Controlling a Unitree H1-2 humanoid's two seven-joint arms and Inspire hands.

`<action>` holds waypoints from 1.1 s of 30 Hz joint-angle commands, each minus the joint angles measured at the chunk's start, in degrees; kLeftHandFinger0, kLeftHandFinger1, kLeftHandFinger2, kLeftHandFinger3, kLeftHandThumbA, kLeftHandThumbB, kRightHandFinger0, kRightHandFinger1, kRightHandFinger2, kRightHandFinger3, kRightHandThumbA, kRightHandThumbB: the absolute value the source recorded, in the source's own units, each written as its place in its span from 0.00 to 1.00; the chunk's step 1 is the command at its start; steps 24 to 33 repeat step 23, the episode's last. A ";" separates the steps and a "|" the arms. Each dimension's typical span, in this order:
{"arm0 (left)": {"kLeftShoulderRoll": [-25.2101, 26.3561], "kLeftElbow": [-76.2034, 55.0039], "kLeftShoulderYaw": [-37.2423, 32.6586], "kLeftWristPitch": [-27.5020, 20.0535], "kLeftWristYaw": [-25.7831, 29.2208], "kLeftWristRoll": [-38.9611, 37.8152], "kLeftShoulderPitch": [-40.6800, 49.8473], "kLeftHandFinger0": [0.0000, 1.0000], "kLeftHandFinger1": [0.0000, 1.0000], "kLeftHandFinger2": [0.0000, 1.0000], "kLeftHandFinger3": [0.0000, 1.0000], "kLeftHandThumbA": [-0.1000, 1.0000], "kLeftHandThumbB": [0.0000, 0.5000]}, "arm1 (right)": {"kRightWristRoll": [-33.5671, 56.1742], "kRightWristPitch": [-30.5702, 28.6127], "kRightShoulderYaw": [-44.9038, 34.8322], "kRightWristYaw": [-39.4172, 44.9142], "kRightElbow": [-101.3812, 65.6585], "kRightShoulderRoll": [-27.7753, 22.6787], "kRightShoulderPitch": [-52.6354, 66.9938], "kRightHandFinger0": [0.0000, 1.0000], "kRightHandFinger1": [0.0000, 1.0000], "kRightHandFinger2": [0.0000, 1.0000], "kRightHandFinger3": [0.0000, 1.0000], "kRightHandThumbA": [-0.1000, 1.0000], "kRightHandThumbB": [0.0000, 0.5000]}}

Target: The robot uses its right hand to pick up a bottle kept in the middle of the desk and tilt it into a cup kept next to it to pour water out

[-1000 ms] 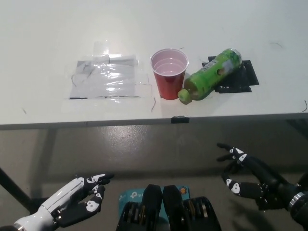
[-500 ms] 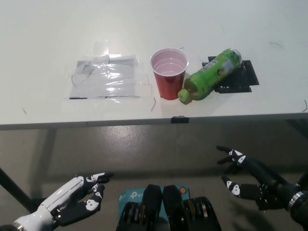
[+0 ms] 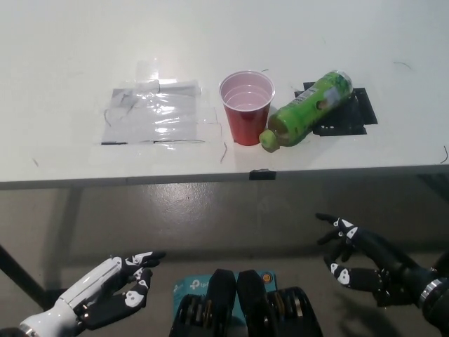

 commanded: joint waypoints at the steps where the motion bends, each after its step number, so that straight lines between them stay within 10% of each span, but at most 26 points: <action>1: 0.80 -1.90 0.48 -0.07 0.04 -0.01 -0.94 1.00 1.00 1.00 1.00 0.91 0.56 | -0.01 -2.38 -1.79 -1.90 -0.98 0.38 -1.28 0.47 0.58 0.86 1.00 0.40 0.38; 33: 0.77 -1.68 0.74 -1.03 -0.14 -0.32 -0.48 1.00 1.00 1.00 1.00 0.90 0.55 | -0.07 -4.44 -4.87 -3.48 -0.20 2.57 -0.44 0.44 0.60 0.91 1.00 0.36 0.35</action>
